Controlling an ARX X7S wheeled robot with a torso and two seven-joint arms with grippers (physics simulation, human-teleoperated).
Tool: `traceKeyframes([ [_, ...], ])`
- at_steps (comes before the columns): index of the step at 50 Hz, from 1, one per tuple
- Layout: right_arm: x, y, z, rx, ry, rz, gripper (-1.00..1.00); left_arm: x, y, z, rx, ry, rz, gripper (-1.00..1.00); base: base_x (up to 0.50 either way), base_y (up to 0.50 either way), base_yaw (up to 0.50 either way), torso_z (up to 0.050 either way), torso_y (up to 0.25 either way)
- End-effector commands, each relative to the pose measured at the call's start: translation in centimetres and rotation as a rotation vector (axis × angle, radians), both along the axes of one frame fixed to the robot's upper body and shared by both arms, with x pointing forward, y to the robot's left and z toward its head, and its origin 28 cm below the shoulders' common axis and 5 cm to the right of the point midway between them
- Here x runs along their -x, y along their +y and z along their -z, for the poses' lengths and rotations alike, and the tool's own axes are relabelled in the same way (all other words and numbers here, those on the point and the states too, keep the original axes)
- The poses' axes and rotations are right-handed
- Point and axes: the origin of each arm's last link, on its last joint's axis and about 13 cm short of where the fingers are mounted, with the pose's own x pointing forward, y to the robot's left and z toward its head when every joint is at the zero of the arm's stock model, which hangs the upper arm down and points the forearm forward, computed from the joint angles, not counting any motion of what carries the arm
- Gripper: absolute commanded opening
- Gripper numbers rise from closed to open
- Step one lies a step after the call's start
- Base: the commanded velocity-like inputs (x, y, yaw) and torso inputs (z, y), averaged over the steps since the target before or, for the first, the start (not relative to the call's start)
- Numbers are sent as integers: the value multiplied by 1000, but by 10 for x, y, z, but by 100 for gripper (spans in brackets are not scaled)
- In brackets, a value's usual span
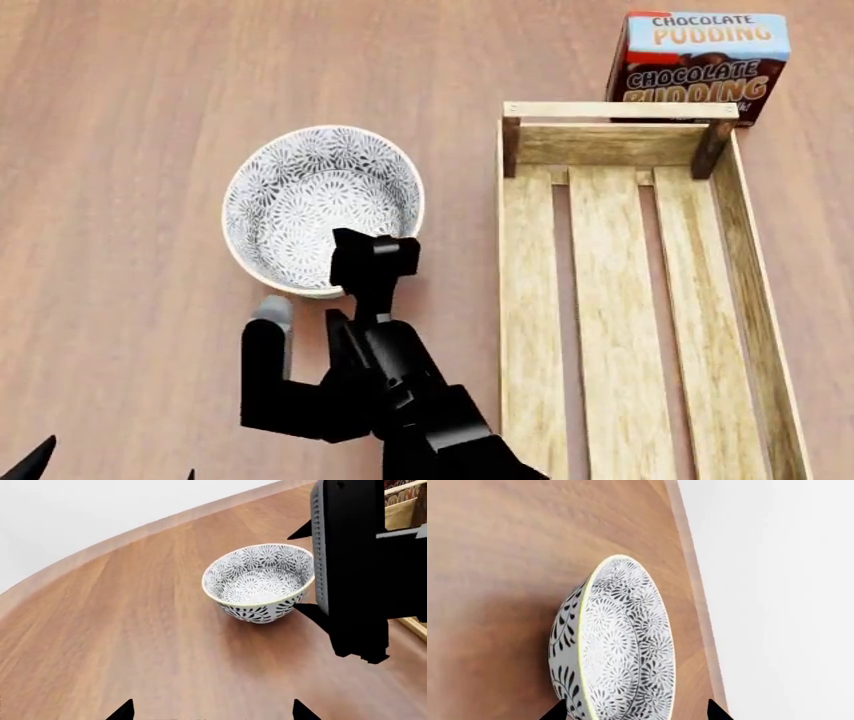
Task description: Pick up the bowl on the left and put it in the tray.
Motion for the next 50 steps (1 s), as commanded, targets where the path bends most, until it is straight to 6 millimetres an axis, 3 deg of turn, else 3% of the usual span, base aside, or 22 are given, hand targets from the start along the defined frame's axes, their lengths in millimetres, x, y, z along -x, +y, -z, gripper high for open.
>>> traceKeyframes([
  [1, -24, 6, -2, 63, -2, 16, 100, 10, 3, 0, 3, -7, 36, 100, 0, 0, 0, 0, 0],
  [11, -35, 7, 4, 4, 21, 26, 100, 13, 6, -1, -1, -7, 33, 100, 0, 0, 0, 0, 0],
  [22, -25, 13, 20, -5, 58, 3, 100, 17, 6, -5, 1, -23, 38, 100, 0, 0, 0, 0, 0],
  [32, -24, 12, 23, -19, 47, 16, 100, 19, 8, -6, 1, -30, 32, 100, 0, 0, 0, 0, 0],
  [33, -24, 12, 23, -31, 39, 20, -100, 19, 8, -6, 1, -31, 31, 100, 0, 0, 0, 0, 0],
  [50, -23, 11, 27, -29, 22, 15, -100, 21, 9, -10, 6, -53, 35, 100, 0, 0, 0, 0, 0],
])
